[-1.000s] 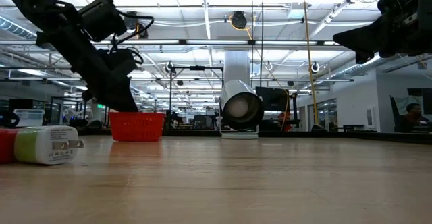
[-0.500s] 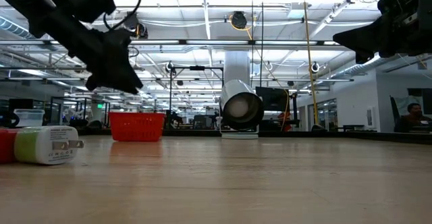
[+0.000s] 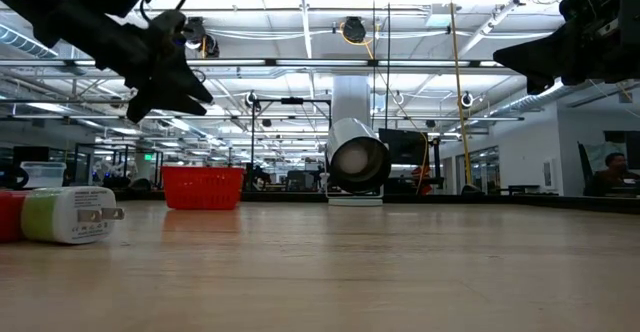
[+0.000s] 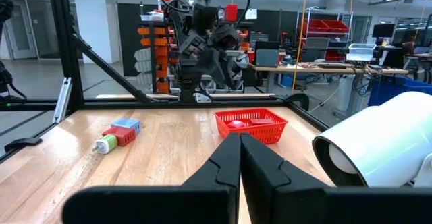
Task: Pick & Place Office items
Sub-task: Put the green charger adapter into the top red bin
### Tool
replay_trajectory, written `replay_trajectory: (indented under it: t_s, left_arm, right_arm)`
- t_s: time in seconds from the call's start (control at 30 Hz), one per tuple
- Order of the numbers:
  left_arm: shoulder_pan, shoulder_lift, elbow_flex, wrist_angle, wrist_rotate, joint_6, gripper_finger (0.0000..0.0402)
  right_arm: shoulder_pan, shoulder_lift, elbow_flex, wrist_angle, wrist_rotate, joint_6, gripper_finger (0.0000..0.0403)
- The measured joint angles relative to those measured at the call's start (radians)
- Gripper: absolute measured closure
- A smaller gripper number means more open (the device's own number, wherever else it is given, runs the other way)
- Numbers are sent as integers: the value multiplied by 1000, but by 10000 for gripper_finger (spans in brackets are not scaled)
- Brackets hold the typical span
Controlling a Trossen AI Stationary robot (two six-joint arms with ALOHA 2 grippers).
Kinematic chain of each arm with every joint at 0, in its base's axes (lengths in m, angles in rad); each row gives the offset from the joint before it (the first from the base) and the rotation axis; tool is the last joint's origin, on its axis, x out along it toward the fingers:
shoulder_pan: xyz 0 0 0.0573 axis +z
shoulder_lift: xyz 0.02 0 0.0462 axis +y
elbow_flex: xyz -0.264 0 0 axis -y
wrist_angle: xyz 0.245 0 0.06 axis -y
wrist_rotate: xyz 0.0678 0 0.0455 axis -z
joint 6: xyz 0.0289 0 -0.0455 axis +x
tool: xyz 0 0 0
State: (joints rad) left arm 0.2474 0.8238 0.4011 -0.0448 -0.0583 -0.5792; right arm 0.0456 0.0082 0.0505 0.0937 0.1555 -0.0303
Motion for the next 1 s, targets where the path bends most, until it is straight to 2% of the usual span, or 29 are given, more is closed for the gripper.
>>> replay_trajectory:
  t_s: [0.3,0.37,0.57,0.7,0.83,1.0]
  left_arm:
    - [0,0,0,7,-64,22,270]
    - [0,0,0,24,-51,5,270]
    - [-7,-77,1,237,197,31,270]
    - [-22,-166,1,283,278,103,270]
    - [-23,-276,1,143,256,154,270]
    - [-27,-388,1,-11,126,148,270]
  right_arm:
    - [0,0,0,0,0,0,403]
    - [0,0,0,0,0,0,403]
    - [0,0,0,0,0,0,403]
    - [0,0,0,0,0,0,403]
    - [0,0,0,0,0,0,403]
    - [0,0,0,0,0,0,403]
